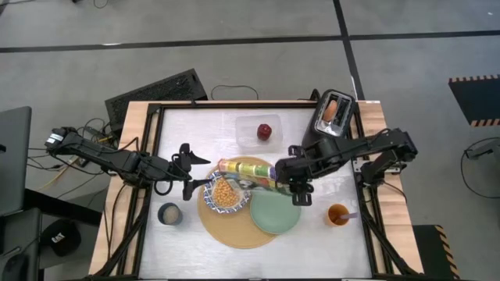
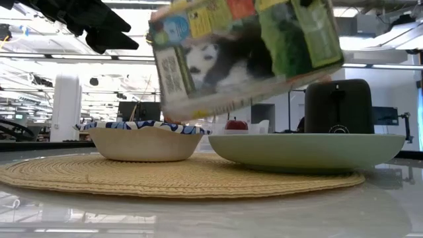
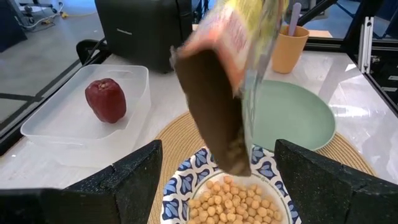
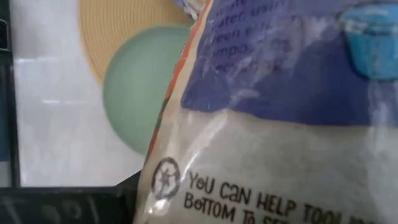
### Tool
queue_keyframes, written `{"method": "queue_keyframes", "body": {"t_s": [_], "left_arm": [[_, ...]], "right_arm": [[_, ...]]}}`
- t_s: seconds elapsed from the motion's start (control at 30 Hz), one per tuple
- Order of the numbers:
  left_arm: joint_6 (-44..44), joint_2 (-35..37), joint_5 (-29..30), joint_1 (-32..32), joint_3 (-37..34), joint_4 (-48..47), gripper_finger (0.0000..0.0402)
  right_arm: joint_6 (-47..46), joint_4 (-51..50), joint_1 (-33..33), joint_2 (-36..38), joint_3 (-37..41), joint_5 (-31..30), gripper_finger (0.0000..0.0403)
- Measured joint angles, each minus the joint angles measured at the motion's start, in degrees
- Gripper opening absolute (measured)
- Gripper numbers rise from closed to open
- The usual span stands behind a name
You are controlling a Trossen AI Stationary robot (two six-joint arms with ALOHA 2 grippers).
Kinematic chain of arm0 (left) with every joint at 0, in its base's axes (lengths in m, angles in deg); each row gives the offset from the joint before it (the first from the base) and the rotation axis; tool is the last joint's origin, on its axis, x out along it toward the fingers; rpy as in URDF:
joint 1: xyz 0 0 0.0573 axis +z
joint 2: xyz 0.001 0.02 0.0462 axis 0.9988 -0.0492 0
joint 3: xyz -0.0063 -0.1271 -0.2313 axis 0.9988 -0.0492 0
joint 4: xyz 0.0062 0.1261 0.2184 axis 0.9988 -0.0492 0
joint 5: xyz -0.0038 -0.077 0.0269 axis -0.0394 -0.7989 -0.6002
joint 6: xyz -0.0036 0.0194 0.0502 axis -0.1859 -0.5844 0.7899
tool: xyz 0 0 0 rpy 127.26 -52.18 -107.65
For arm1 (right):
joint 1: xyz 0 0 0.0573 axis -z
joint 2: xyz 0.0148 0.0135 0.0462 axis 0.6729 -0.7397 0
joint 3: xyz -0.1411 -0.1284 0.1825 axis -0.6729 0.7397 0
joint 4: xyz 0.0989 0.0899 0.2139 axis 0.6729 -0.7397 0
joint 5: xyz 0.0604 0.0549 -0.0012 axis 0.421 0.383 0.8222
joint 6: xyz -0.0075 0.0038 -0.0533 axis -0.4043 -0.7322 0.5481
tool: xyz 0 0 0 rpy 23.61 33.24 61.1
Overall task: Arrange a breakfast setting
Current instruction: Pour the cereal into the white patterned bowl
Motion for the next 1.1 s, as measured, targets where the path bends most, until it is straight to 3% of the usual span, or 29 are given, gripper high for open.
{"method": "queue_keyframes", "body": {"t_s": [0.07,0.17,0.27,0.33,0.43,0.5,0.57,0.8,0.87,1.1], "left_arm": [[0.00,0.00,-0.02,0.02,0.00,0.00,0.0296],[0.00,0.00,-0.02,0.00,0.00,-0.02,0.0296],[-0.02,0.00,-0.04,0.00,0.00,-0.02,0.0296],[-0.02,0.00,-0.04,0.01,0.00,-0.02,0.0296],[-0.02,0.00,-0.04,0.02,0.00,-0.09,0.0296],[-0.02,0.00,-0.04,0.01,0.00,-0.13,0.0296],[0.06,0.01,-0.03,0.01,0.00,-0.13,0.0296],[0.00,0.00,-0.03,0.02,0.00,-0.13,0.0296],[0.15,0.02,-0.01,0.01,0.00,-0.10,0.0296],[0.08,0.02,-0.07,0.02,0.00,-0.09,0.0296]], "right_arm": [[0.10,0.60,0.46,-0.05,0.09,2.92,0.0186],[0.54,1.15,0.43,0.12,-0.02,0.36,0.0186],[2.03,2.31,-0.30,-0.02,0.10,3.29,0.0186],[2.07,1.18,-0.36,-0.13,0.39,-0.48,0.0186],[1.61,1.48,0.30,-0.15,0.51,3.07,0.0186],[0.48,1.79,-0.08,-0.15,0.51,-0.34,0.0186],[2.01,0.87,0.14,-0.16,0.49,2.35,0.0185],[-0.93,-0.04,0.32,-0.17,0.48,0.08,0.0185],[0.46,-0.97,-0.05,-0.15,0.47,2.68,0.0185],[0.11,-0.79,0.54,-0.15,0.46,2.17,0.0185]]}}
